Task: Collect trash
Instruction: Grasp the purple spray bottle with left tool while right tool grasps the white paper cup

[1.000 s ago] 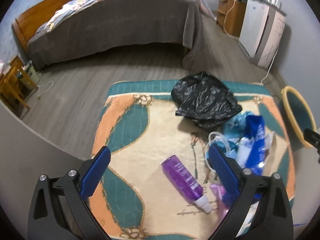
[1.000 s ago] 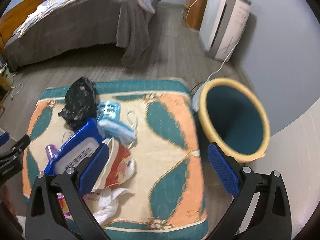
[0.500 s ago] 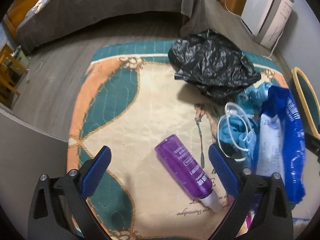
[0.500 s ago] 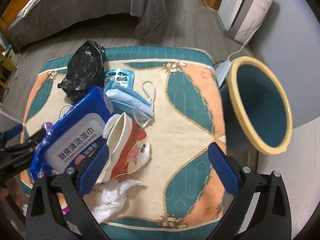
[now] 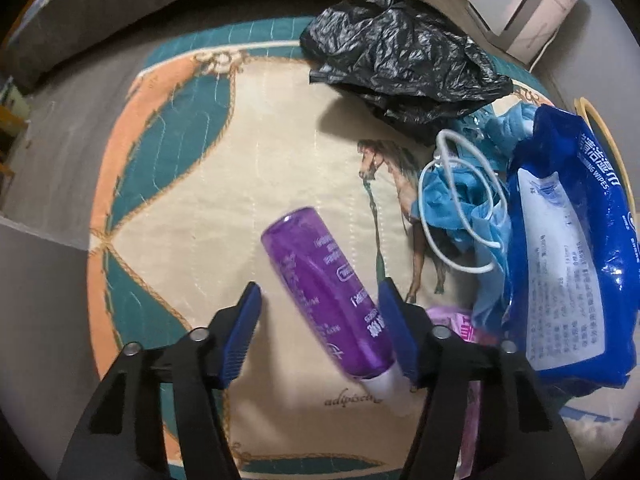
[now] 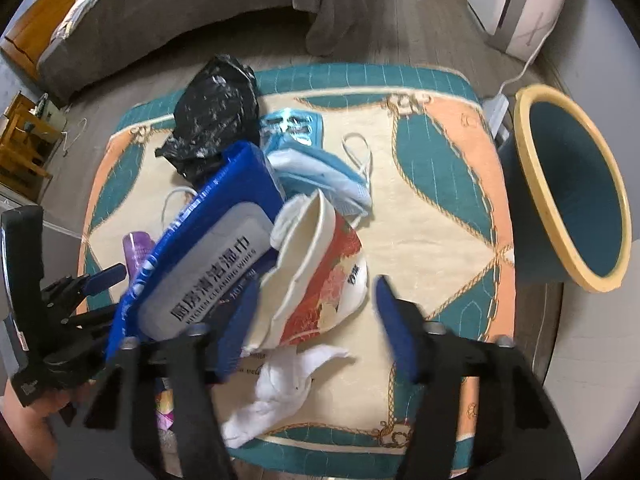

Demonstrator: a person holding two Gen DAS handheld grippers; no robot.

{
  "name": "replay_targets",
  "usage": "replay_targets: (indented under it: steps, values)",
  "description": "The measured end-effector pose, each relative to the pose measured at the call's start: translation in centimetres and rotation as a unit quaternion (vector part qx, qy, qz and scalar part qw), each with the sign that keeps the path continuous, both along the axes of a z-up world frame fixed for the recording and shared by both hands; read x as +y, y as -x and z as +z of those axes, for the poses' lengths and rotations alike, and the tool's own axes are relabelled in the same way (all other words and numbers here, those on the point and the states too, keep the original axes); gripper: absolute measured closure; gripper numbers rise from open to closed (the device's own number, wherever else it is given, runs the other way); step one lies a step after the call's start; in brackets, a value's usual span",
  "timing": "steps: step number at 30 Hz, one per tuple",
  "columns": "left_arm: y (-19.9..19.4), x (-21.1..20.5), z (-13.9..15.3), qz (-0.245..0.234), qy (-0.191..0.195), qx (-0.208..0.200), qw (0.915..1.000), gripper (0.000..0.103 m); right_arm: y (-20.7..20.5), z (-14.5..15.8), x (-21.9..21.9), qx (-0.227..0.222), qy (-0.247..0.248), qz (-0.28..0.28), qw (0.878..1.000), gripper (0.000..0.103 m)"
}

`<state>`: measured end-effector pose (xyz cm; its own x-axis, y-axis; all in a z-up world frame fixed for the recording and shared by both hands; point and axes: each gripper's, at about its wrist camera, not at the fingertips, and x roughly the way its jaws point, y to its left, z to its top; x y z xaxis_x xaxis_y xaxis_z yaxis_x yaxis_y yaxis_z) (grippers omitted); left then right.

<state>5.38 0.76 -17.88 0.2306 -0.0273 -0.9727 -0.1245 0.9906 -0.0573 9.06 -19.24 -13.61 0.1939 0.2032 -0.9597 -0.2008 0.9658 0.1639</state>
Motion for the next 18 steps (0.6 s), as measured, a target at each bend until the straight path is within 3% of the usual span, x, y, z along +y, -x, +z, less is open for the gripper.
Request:
replay_targets:
  steps: [4,5,11,14,15,18]
  values:
    - [0.7,1.2,-0.4,0.021,0.003,0.005,0.9998,0.042,-0.1,0.6,-1.4,0.005,0.001,-0.02,1.0,0.059]
    - [0.9,1.6,-0.5,0.025,0.003,0.006,0.9997,0.042,-0.2,0.6,-1.7,0.008,0.003,-0.025,1.0,0.065]
    - [1.0,2.1,-1.2,0.023,0.0,0.016,0.9996,0.058,-0.4,0.1,-2.2,0.014,-0.003,-0.03,0.999,0.084]
    - [1.1,1.9,-1.4,0.014,-0.008,0.017,0.9997,0.061,-0.4,-0.3,-1.8,0.016,0.005,-0.019,1.0,0.096]
    - [1.0,1.7,-1.5,0.013,-0.01,0.016,0.9997,0.067,-0.4,-0.2,-1.8,0.014,0.008,-0.018,1.0,0.097]
    - [0.5,1.1,-1.0,0.014,-0.022,0.011,0.9996,0.068,-0.5,0.4,-2.0,0.0,0.014,-0.017,1.0,0.1]
